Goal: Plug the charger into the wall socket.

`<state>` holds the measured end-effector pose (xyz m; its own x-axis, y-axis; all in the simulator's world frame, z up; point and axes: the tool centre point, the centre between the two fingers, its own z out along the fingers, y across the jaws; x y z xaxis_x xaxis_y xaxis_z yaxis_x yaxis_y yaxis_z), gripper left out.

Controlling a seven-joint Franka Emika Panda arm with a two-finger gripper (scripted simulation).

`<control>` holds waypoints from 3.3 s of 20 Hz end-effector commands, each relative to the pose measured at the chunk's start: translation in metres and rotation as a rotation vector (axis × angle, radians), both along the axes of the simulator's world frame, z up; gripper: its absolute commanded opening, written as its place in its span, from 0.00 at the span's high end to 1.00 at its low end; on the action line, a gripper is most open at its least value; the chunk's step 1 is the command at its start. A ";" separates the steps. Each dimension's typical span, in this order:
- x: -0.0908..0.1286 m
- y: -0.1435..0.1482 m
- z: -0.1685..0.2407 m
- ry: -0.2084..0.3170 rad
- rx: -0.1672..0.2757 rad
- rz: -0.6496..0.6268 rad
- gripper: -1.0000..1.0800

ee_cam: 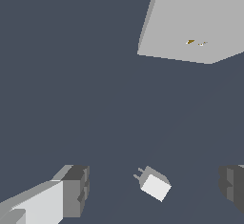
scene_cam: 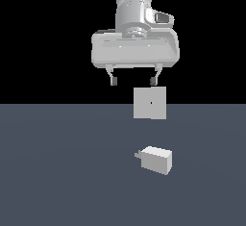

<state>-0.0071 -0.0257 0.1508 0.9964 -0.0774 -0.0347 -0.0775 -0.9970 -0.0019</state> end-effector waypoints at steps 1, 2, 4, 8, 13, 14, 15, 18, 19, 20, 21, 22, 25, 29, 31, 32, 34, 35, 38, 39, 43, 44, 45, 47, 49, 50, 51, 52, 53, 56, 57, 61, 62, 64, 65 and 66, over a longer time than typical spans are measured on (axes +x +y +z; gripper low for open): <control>0.000 0.000 0.000 0.000 0.000 0.000 0.04; 0.000 0.000 0.000 0.000 0.000 0.001 0.04; -0.001 0.000 -0.001 0.000 0.000 0.007 0.04; -0.004 0.001 -0.003 -0.002 0.001 0.036 0.04; -0.011 0.003 -0.008 -0.007 0.003 0.104 0.04; -0.013 0.003 -0.010 -0.008 0.003 0.121 0.04; -0.015 0.003 -0.011 -0.010 0.004 0.141 0.04; -0.022 0.004 -0.017 -0.014 0.006 0.206 0.04; -0.025 0.004 -0.019 -0.016 0.006 0.230 0.04; -0.027 0.004 -0.021 -0.018 0.007 0.255 0.04; -0.030 0.004 -0.023 -0.019 0.008 0.282 0.04; -0.033 0.004 -0.025 -0.021 0.009 0.309 0.04; -0.042 0.004 -0.032 -0.027 0.011 0.387 0.04; -0.053 0.002 -0.041 -0.034 0.014 0.490 0.04; -0.058 0.000 -0.045 -0.037 0.015 0.540 0.04; -0.060 0.000 -0.047 -0.039 0.016 0.565 0.04; -0.065 -0.002 -0.051 -0.042 0.017 0.614 0.04; -0.068 -0.003 -0.054 -0.044 0.018 0.639 0.04; -0.074 -0.006 -0.060 -0.049 0.020 0.711 0.04; -0.077 -0.007 -0.062 -0.051 0.021 0.735 0.04; -0.085 -0.013 -0.070 -0.057 0.024 0.828 0.04; -0.087 -0.014 -0.072 -0.059 0.025 0.849 0.04; -0.088 -0.015 -0.074 -0.060 0.025 0.869 0.04; -0.091 -0.018 -0.077 -0.063 0.026 0.905 0.04; -0.093 -0.020 -0.080 -0.065 0.028 0.936 0.04; -0.095 -0.021 -0.082 -0.066 0.028 0.950 0.04; -0.095 -0.022 -0.083 -0.066 0.028 0.963 0.04; -0.096 -0.023 -0.084 -0.067 0.029 0.974 0.04; -0.097 -0.023 -0.085 -0.068 0.029 0.985 0.04; -0.099 -0.025 -0.087 -0.069 0.030 1.009 0.04; -0.099 -0.026 -0.088 -0.070 0.030 1.014 0.04; -0.099 -0.027 -0.089 -0.070 0.030 1.025 0.04; -0.099 -0.027 -0.089 -0.070 0.030 1.025 0.04; -0.099 -0.027 -0.089 -0.070 0.031 1.022 0.04; -0.099 -0.027 -0.090 -0.070 0.031 1.022 0.04; -0.099 -0.027 -0.091 -0.070 0.031 1.022 0.04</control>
